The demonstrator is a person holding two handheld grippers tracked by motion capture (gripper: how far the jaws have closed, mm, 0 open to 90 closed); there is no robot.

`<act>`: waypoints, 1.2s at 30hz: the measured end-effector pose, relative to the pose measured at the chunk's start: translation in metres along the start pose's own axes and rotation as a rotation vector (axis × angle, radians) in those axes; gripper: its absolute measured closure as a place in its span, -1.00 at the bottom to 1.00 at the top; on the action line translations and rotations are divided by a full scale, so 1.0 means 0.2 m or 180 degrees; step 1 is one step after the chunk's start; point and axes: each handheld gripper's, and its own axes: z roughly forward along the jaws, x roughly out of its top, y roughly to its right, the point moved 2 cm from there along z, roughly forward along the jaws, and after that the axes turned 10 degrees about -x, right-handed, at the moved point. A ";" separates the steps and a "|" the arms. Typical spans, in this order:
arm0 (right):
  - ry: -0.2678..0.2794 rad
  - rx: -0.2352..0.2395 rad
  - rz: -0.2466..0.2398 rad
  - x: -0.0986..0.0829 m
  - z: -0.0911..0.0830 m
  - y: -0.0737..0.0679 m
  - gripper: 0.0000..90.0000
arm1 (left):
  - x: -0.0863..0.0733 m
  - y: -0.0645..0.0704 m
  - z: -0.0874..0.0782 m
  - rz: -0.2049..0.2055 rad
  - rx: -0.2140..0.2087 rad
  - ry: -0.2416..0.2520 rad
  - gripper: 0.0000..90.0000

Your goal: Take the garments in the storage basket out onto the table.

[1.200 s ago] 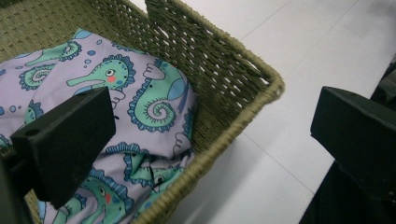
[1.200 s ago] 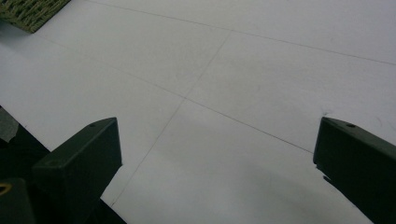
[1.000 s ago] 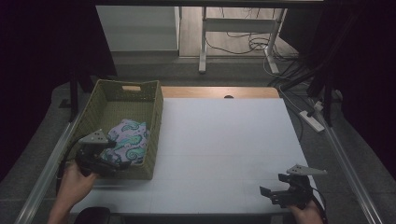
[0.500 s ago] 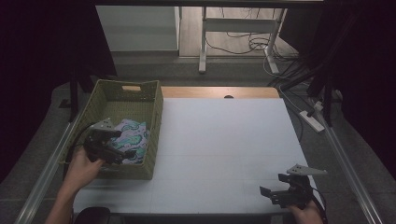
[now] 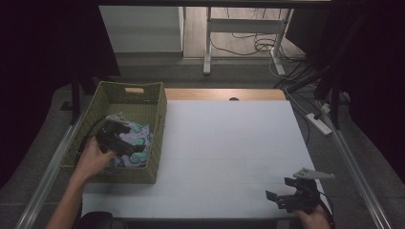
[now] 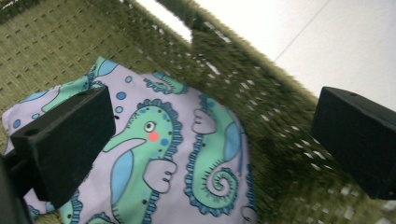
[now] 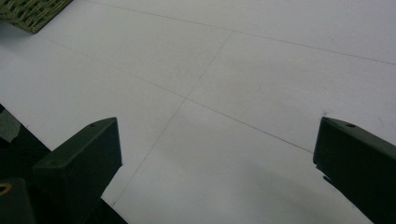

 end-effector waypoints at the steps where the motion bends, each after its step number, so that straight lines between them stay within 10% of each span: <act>1: -0.0002 0.0002 -0.0001 0.00 0.00 0.00 -0.97 | 0.01 -0.02 0.02 -0.0008 0.0039 -0.0064 -1.00; 11: -0.0002 0.0014 -0.0005 0.00 0.00 0.00 -0.97 | 0.03 -0.08 0.12 0.0117 0.0038 -0.0475 -1.00; 28: -0.0009 0.0027 -0.0018 0.00 0.00 0.00 -0.97 | -0.13 -0.28 0.29 -0.0221 -0.0104 -0.1215 -1.00; 36: -0.0009 0.0035 -0.0045 0.00 0.00 -0.01 -0.97 | -0.12 -0.29 0.35 -0.0184 0.0182 -0.1436 -1.00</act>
